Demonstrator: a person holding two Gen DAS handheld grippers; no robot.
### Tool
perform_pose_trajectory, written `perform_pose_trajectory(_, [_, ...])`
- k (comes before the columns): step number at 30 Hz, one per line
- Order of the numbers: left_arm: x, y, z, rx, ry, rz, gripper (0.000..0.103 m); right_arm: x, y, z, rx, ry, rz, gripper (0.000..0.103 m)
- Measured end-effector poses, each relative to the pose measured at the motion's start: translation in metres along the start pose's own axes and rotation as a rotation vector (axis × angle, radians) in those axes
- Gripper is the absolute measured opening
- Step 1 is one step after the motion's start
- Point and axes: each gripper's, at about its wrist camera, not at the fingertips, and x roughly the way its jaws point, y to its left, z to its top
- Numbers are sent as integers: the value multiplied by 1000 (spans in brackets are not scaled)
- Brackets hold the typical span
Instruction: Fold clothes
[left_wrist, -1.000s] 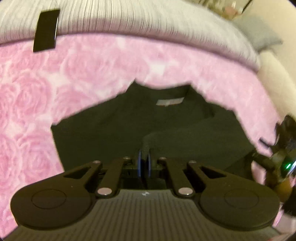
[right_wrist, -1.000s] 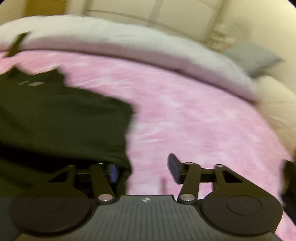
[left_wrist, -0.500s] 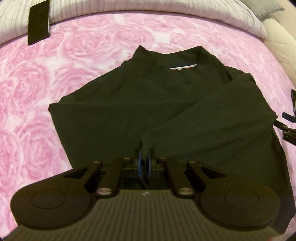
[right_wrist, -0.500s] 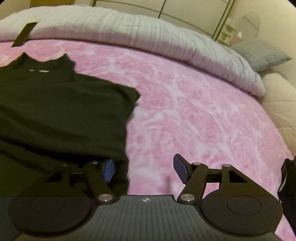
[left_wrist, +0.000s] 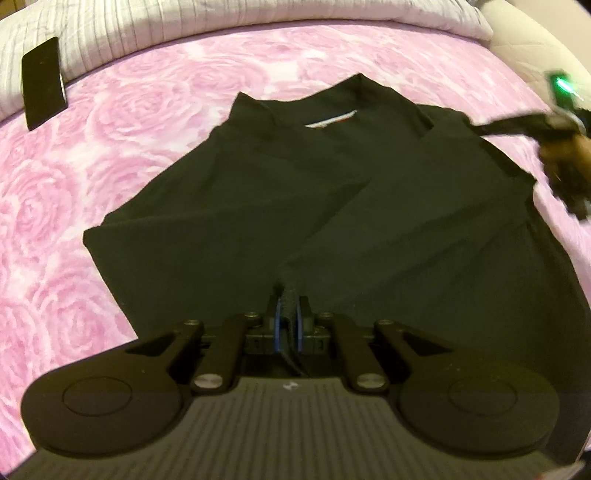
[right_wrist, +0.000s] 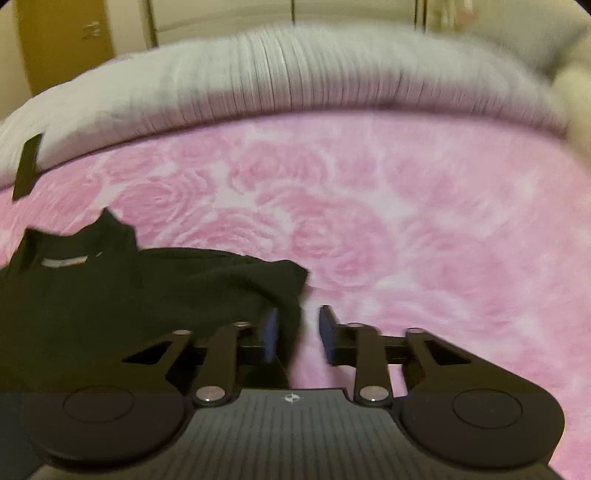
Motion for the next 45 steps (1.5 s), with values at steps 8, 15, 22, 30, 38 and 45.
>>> perform_pose_trajectory(8, [2, 12, -8, -55, -16, -6, 10, 24, -6, 38, 19, -52, -30, 5])
perform_pose_trajectory(15, [5, 24, -11, -76, 4, -15, 17, -41, 11, -16, -81, -57, 51, 27])
perform_pose_trajectory(22, [-7, 31, -20, -96, 6, 25, 28, -73, 7, -104, -121, 148, -81, 31])
perform_pose_trajectory(30, [-55, 24, -68, -167, -5, 87, 25, -118, 21, -123, -103, 150, -78, 39])
perform_pose_trajectory(38, [-107, -37, -150, -98, 14, 114, 38, -185, 60, -165, -141, 224, -43, 49])
perform_pose_trajectory(45, [-148, -128, -226, 244, 29, 68, 46, -259, 79, -206, -160, 248, -42, 56])
